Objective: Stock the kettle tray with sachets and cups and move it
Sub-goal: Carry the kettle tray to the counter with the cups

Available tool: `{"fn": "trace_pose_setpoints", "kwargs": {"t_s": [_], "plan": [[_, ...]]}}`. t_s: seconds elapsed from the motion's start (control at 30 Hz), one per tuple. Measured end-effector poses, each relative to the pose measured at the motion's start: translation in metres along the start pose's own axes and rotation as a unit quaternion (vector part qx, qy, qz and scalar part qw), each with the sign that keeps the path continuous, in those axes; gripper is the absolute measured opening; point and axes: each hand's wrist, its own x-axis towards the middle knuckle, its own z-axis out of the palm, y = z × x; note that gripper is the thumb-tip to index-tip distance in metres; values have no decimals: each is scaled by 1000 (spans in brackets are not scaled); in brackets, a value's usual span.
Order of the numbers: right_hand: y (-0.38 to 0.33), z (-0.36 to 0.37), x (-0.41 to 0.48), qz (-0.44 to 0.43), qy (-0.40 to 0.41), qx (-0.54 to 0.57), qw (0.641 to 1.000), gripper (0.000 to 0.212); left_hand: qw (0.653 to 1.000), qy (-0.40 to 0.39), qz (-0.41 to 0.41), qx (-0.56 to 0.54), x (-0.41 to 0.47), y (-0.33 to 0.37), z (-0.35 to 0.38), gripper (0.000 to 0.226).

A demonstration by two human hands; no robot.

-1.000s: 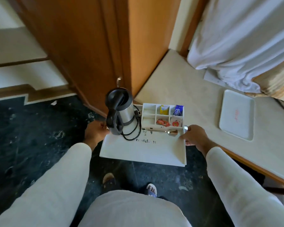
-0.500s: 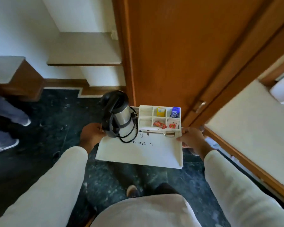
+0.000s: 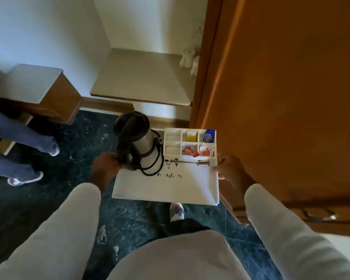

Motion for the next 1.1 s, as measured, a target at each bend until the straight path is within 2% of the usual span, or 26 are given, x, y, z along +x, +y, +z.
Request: {"fn": "trace_pose_setpoints", "kwargs": {"t_s": [0.27, 0.4, 0.5, 0.63, 0.83, 0.93, 1.1], "plan": [[-95, 26, 105, 19, -44, -17, 999, 28, 999, 4, -44, 1, 118, 12, -55, 25], [-144, 42, 154, 6, -43, -19, 999, 16, 998, 37, -51, -25, 183, 16, -81, 19], [-181, 57, 192, 22, -42, -7, 999, 29, 996, 47, -54, -48, 245, 17, -101, 19], [-219, 73, 250, 63, -21, -3, 998, 27, 999, -1, -43, -11, 324, 27, -124, 20], [-264, 95, 324, 82, 15, -35, 996, 47, 999, -15, -30, -18, 428, 43, -146, 23], [-281, 100, 354, 100, 28, -35, 994, 45, 998, -7, -40, -37, 470, 52, -150, 23], [-300, 99, 407, 109, 32, -57, 992, 25, 998, 9, -49, -36, 522, 71, -149, 20]]}}
